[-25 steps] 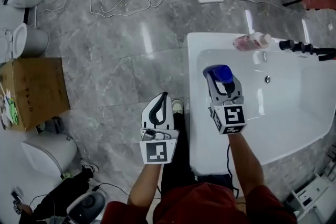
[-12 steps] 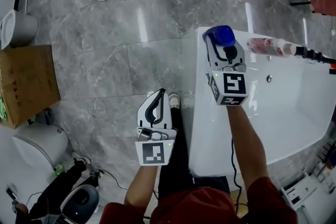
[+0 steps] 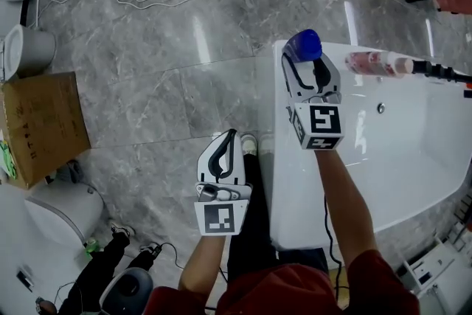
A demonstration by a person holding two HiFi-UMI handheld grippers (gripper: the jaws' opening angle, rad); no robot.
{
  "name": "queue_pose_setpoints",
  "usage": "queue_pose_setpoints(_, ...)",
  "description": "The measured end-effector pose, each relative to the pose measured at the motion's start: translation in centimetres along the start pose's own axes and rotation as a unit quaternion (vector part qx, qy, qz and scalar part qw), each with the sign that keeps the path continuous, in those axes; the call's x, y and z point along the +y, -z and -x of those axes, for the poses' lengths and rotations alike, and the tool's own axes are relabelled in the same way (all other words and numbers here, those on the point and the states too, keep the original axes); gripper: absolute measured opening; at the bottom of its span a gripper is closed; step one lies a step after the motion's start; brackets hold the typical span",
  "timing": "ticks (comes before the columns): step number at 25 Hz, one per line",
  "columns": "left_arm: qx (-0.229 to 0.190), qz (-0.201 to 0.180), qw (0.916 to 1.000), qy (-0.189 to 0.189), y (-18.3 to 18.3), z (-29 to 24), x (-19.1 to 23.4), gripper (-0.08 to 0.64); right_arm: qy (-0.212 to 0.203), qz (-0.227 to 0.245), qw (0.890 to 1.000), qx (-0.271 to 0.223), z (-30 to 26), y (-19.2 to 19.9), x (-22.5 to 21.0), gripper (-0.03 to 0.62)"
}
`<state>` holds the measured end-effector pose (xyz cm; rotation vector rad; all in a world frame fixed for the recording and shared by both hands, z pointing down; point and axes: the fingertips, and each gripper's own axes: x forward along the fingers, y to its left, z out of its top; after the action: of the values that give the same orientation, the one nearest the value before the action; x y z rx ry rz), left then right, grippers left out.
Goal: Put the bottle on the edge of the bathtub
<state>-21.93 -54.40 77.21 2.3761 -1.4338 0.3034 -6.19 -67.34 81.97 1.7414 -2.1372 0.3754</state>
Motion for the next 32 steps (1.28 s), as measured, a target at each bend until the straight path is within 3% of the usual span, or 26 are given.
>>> queue_pose_setpoints(8, -0.012, -0.022, 0.9997, 0.000, -2.3, 1.3, -1.6, 0.006, -0.007, -0.013, 0.999, 0.041, 4.2, 3.1, 0.3, 0.248)
queue_pose_setpoints(18, -0.039, -0.028, 0.9987, -0.016, -8.1, 8.2, -5.9, 0.005, -0.017, -0.033, 0.997, 0.066, 19.7, 4.0, 1.0, 0.247)
queue_pose_setpoints(23, -0.049, -0.031, 0.9979, -0.029, -11.0, 14.1, -8.9, 0.005, -0.025, 0.013, 0.999, 0.045, 28.6, 0.4, 0.7, 0.247)
queue_pose_setpoints(28, -0.060, -0.039, 0.9961, -0.052, -12.5, 19.9, -12.4, 0.005, -0.058, -0.011, 0.998, -0.003, 35.7, -4.2, 0.6, 0.247)
queue_pose_setpoints(32, -0.073, -0.051, 0.9935, -0.072, -13.6, 24.3, -15.1, 0.005, -0.064, 0.009, 0.996, -0.055, 41.2, -8.4, 0.0, 0.247)
